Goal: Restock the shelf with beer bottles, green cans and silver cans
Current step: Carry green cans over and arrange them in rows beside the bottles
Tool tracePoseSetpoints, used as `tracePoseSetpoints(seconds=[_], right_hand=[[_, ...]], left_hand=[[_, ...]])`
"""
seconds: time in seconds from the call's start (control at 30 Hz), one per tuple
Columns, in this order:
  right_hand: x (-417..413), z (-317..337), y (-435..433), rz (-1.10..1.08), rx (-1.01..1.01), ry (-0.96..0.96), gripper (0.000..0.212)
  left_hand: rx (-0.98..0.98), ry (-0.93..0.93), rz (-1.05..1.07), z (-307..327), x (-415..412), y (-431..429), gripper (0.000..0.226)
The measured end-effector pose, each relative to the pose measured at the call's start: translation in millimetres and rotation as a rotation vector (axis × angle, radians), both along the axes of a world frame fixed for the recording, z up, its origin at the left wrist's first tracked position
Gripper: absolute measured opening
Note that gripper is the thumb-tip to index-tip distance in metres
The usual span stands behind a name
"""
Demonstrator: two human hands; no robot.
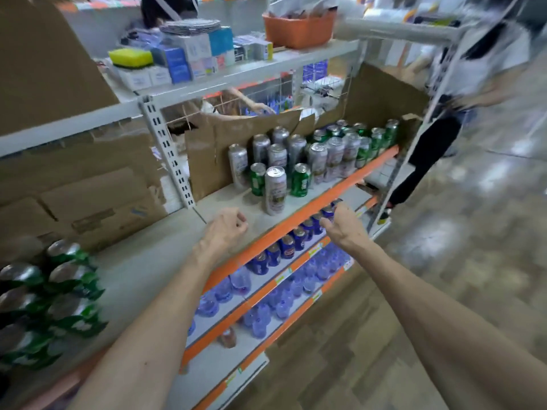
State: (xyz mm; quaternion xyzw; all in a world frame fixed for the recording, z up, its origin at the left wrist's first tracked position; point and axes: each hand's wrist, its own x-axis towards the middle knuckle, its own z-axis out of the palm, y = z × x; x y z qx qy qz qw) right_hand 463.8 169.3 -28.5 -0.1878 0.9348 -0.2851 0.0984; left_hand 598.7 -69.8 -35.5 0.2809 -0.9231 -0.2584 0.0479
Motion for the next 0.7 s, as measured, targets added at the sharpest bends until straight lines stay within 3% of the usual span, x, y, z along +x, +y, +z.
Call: tracePoseSetpoints(seconds=[0.23, 0.53, 0.7], right_hand=[[-67.3, -4.4, 21.3, 0.0, 0.017, 0.033, 0.029], [-126.5, -20.8, -39.4, 0.114, 0.007, 0.002, 0.028], [-178.6, -38.5, -85.8, 0.124, 0.032, -0.01, 0.037]], left_hand=[[-0.013, -0.009, 0.047, -2.4, -58.4, 13.3, 0.024], [0.024, -0.033, 0.13, -23.4, -124.0, -29.1, 0.032], [0.051, -0.006, 0.179, -42.6, -181.1, -66.1, 0.035]])
